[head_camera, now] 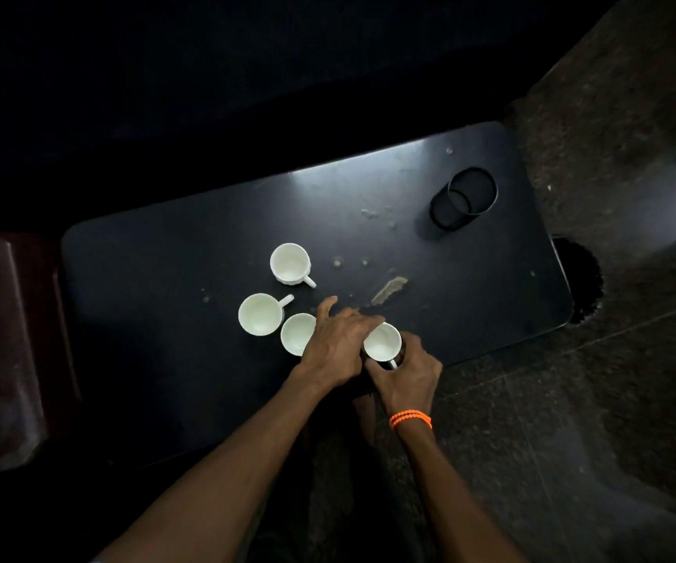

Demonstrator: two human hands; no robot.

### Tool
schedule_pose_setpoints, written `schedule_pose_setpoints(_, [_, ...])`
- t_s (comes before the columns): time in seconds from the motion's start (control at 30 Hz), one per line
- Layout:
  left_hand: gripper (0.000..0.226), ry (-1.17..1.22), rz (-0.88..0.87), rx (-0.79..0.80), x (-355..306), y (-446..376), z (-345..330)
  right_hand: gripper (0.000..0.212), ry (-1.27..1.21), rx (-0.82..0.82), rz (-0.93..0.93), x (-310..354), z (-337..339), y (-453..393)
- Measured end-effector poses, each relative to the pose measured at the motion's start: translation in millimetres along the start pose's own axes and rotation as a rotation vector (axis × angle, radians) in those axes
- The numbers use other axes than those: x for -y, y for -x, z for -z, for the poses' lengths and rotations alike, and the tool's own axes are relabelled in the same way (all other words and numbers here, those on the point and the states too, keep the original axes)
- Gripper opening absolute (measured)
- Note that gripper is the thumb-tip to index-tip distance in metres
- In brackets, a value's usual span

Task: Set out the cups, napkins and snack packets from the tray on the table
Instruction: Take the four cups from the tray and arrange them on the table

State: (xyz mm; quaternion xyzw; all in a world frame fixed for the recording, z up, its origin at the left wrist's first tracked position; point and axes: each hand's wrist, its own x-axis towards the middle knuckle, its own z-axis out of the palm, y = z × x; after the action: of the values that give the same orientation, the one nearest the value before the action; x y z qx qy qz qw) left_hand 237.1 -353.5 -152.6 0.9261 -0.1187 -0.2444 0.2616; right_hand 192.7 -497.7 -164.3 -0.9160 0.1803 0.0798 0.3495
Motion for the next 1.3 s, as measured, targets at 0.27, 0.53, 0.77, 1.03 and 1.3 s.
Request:
schedule_pose_setpoints(0.27, [0.078,0.07,0.029,-0.051,3.2,6.4,4.4,0.068,0.132,0.005,0.001,-1.7,0.6,-1.6])
schedule_pose_setpoints(0.53, [0.043,0.447,0.549,-0.856,0.3,74.8,-9.1,0.071,0.11,-0.121,0.32,25.4,-4.0,25.6])
schedule_pose_setpoints(0.77, [0.039,0.963,0.978,-0.719,8.0,81.6,-22.4,0.063,-0.177,0.231,0.182,72.7,-43.4,29.5])
schedule_pose_setpoints(1.03, [0.05,1.077,0.882,-0.593,22.2,83.7,-12.3,0.033,-0.257,0.229,-0.045,82.8,-56.2,22.4])
schedule_pose_setpoints(1.3, [0.05,1.063,0.958,-0.609,15.9,111.0,-22.2,0.033,-0.332,0.146,-0.176,79.8,-56.2,59.9])
